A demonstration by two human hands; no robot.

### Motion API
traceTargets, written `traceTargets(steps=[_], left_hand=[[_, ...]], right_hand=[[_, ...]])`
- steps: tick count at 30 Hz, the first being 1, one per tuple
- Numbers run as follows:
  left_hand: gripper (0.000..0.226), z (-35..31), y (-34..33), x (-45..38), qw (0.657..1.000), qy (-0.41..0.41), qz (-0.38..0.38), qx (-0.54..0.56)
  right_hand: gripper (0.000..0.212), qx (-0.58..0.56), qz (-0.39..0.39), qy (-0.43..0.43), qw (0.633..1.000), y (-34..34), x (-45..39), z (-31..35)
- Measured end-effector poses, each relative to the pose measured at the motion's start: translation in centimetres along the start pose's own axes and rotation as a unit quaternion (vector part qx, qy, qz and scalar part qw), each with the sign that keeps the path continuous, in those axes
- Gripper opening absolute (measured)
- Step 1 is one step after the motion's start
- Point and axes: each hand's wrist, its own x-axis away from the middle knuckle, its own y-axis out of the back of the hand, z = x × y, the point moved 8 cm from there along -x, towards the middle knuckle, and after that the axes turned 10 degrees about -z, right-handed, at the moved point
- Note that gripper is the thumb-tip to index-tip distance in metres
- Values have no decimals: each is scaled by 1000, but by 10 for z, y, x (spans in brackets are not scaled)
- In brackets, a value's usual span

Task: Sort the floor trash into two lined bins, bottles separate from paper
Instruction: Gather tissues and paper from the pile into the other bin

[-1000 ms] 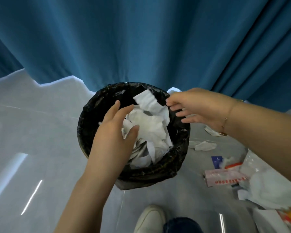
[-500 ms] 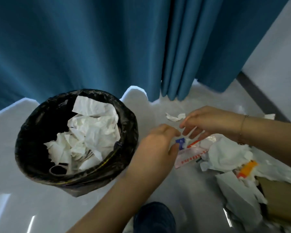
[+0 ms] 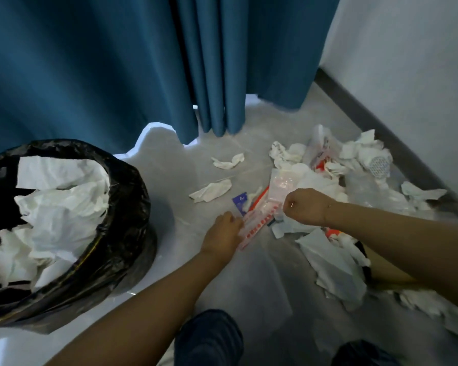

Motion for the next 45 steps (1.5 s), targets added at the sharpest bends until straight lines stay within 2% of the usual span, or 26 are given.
traceTargets(steps=[3, 6, 9, 12, 14, 15, 17, 20, 21, 23, 25, 28, 30, 32, 34, 35, 37, 39, 41, 43, 45], left_hand=[[22, 18, 0, 10, 988, 77, -47, 124], [35, 29, -6, 16, 971, 150, -44, 182], [65, 31, -13, 14, 964, 187, -19, 185], [76, 25, -12, 7, 979, 189, -38, 69], [72, 17, -10, 1, 982, 183, -38, -16], [68, 14, -11, -1, 982, 184, -31, -24], [52, 11, -14, -2, 979, 198, -10, 45], [35, 14, -1, 9, 950, 223, -12, 217], [36, 15, 10, 15, 939, 229, -25, 255], [36, 16, 33, 30, 926, 229, -53, 294], [29, 12, 46, 44, 920, 211, -54, 327], [18, 4, 45, 62, 893, 192, -18, 406], [16, -3, 40, 72, 890, 180, 16, 418], [17, -7, 38, 79, 887, 177, 37, 424], [15, -8, 38, 83, 882, 176, 46, 435], [14, -7, 37, 84, 875, 180, 49, 446], [15, -3, 37, 85, 836, 210, 60, 503], [20, -1, 36, 86, 783, 240, 74, 569], [23, -2, 36, 86, 745, 258, 87, 609], [26, -4, 35, 87, 702, 285, 98, 645], [37, -4, 32, 89, 681, 309, 115, 654]], right_hand=[[21, 2, -10, 20, 1000, -7, 7, -12], [19, -12, -13, 30, 999, -11, 14, -17], [18, -38, -25, 23, 999, -15, 16, -21], [22, -56, -24, 12, 998, -22, 16, -20], [22, -61, -24, 7, 998, -26, 16, -17], [22, -65, -24, 4, 998, -27, 17, -15], [24, -75, -33, -2, 997, -27, 18, -15], [24, -156, -62, -25, 986, -24, 17, -23], [22, -226, -49, -57, 971, -26, 16, -29], [21, -386, 24, -136, 912, -39, 22, -31], [34, -472, 85, -172, 860, -48, 30, -25], [39, -561, 115, -143, 807, -45, 32, -8], [35, -587, 87, -120, 796, -38, 32, 4], [31, -533, 14, -96, 840, -32, 32, 7], [21, -441, -76, -25, 894, -23, 33, 13], [19, -403, -118, 18, 907, -18, 36, 17], [21, -328, -181, 112, 920, -10, 40, 23], [29, -241, -205, 205, 926, -6, 45, 30], [30, -138, -220, 282, 924, -3, 52, 39], [34, -31, -223, 342, 912, -7, 58, 46], [35, 32, -204, 357, 911, -12, 62, 50]])
